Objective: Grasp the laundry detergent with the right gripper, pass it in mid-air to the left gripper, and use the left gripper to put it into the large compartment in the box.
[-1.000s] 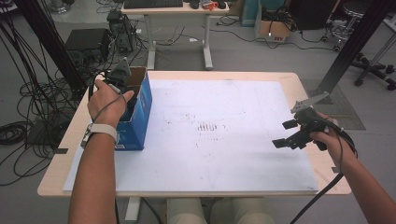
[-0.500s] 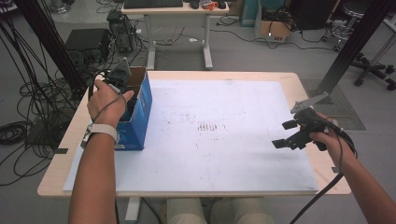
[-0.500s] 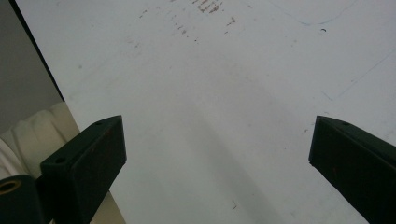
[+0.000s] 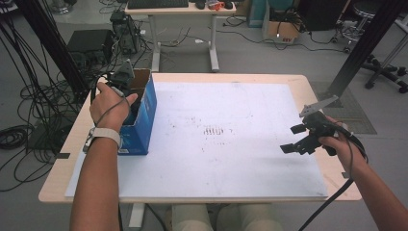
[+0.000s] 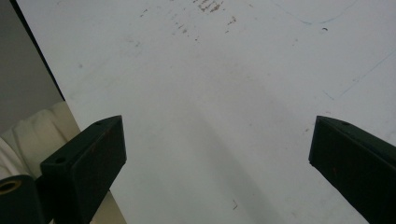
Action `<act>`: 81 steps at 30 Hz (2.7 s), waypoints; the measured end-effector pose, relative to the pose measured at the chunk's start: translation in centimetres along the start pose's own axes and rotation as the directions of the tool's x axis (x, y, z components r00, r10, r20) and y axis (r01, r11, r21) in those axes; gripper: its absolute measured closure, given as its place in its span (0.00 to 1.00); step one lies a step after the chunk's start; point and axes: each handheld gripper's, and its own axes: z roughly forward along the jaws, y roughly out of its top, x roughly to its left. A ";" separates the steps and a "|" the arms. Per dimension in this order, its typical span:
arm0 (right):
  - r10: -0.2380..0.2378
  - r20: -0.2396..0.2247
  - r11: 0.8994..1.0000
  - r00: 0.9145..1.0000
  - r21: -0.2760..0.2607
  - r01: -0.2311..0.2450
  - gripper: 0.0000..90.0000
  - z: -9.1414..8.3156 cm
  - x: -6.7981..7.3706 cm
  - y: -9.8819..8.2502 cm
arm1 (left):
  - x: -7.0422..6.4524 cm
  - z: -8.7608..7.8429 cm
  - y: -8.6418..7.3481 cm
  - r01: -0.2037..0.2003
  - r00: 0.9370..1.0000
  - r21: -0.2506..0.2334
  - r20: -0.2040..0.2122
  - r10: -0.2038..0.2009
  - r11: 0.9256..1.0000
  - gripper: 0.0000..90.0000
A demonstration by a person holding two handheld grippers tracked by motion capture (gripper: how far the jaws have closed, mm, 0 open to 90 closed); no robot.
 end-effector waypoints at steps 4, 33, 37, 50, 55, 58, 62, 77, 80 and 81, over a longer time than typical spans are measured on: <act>0.017 0.003 1.000 1.000 0.010 -0.017 0.05 0.0 0.1 0.0 | 0.0 0.0 0.0 -0.002 1.000 -0.003 -0.003 0.002 1.000 0.41; 0.018 -0.010 1.000 1.000 0.018 -0.018 0.05 0.1 0.3 0.0 | 0.4 -0.4 -0.4 -0.002 1.000 -0.052 -0.020 0.001 0.999 0.28; 0.023 -0.009 1.000 1.000 0.018 -0.023 0.05 0.0 0.3 0.0 | 0.5 -0.8 -0.4 -0.003 1.000 -0.054 -0.011 0.002 0.999 0.27; -0.009 -0.013 1.000 1.000 0.002 0.010 0.05 0.0 0.3 0.2 | 1.0 -4.5 -0.4 -0.007 0.998 -0.138 0.061 0.015 0.990 0.11; -0.029 -0.004 1.000 1.000 -0.009 0.029 0.05 -0.4 0.2 0.3 | 0.7 -7.3 -0.7 0.004 0.993 -0.205 0.119 0.021 0.979 0.09; 0.009 0.007 1.000 1.000 0.006 -0.009 0.05 -0.9 0.4 0.5 | 0.3 -9.4 -1.1 -0.034 0.988 -0.249 0.136 0.070 0.968 0.09; 0.007 0.014 1.000 1.000 0.006 -0.007 0.05 -1.5 0.5 0.7 | -0.8 -12.1 -1.7 -0.098 0.981 -0.317 0.129 0.146 0.943 0.09; -0.018 0.011 1.000 1.000 0.006 0.018 0.05 -2.6 0.9 1.8 | -8.4 -15.2 -3.4 -0.412 0.848 -0.394 0.164 0.504 0.822 0.10; -0.014 0.013 1.000 1.000 0.010 0.014 0.05 -2.8 1.0 1.9 | -9.2 -15.2 -3.7 -0.448 0.823 -0.392 0.170 0.541 0.804 0.10; -0.022 0.013 1.000 1.000 0.006 0.022 0.05 -2.8 0.9 1.9 | -9.6 -15.1 -3.8 -0.460 0.811 -0.391 0.180 0.556 0.797 0.10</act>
